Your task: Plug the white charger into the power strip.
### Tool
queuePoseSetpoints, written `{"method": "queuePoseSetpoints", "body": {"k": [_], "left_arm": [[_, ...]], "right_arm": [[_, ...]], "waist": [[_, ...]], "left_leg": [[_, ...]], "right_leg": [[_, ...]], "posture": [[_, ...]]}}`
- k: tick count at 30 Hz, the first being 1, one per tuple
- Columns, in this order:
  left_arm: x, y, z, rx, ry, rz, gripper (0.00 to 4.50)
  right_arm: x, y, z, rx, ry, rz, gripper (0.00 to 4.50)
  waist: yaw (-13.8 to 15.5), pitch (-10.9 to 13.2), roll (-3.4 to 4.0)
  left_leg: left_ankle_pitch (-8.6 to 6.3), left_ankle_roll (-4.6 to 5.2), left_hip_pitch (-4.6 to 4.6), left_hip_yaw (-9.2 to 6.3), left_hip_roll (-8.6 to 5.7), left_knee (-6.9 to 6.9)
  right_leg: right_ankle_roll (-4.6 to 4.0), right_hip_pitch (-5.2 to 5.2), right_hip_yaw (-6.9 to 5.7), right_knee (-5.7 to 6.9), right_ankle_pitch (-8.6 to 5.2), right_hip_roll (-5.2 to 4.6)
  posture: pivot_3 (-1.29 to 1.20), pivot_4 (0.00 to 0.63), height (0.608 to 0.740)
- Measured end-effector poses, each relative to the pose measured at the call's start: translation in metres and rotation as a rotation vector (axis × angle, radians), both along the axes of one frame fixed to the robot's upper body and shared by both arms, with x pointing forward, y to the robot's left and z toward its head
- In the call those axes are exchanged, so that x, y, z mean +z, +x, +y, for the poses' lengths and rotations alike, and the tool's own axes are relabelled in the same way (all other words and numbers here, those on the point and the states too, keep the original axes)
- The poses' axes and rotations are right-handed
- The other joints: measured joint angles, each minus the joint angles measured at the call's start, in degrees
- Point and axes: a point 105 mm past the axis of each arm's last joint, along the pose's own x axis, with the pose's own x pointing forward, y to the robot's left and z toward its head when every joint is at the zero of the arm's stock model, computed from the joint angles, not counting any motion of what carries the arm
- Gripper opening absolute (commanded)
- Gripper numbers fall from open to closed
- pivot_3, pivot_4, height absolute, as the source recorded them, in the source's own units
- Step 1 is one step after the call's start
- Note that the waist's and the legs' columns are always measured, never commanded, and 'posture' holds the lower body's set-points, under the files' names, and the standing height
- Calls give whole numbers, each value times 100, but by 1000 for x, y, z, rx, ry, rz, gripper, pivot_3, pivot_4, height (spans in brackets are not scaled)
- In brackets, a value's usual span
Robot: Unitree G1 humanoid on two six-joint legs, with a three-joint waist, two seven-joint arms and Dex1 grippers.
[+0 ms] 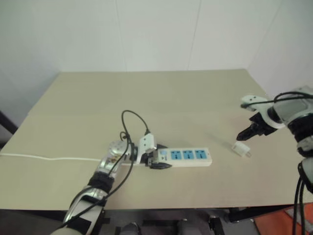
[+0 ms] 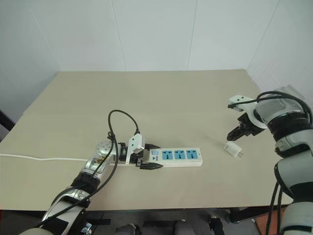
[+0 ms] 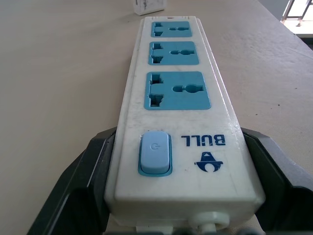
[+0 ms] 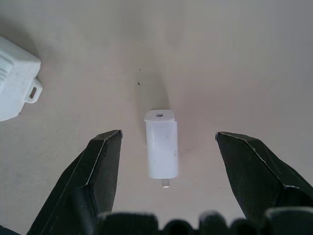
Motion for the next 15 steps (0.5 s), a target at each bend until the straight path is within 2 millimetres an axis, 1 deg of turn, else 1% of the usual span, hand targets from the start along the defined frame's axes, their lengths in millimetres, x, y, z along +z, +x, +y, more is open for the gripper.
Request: {"method": "queuePoseSetpoints", "body": {"k": [5, 10, 15], "left_arm": [[-1, -1, 0, 10, -8, -1, 3295], [-2, -3, 1, 22, -13, -3, 3295], [-2, -4, 3, 31, -11, -2, 3295]], "right_arm": [[-11, -2, 6, 32, 2, 35, 3696], [-22, -3, 7, 37, -2, 56, 3696], [-33, 0, 11, 54, 3, 59, 3696]], "waist": [[0, -2, 4], [-3, -4, 6], [-24, -5, 8]], "left_leg": [[0, 0, 2, 0, 0, 1], [0, 0, 5, 0, 0, 1], [0, 0, 8, 0, 1, 0]], "right_leg": [[0, 2, 0, 0, 0, 0], [0, 5, 0, 1, 0, 0], [-1, 5, 2, 2, 0, 1]], "posture": [[0, 150, 740], [0, 150, 740], [0, 150, 740]]}}
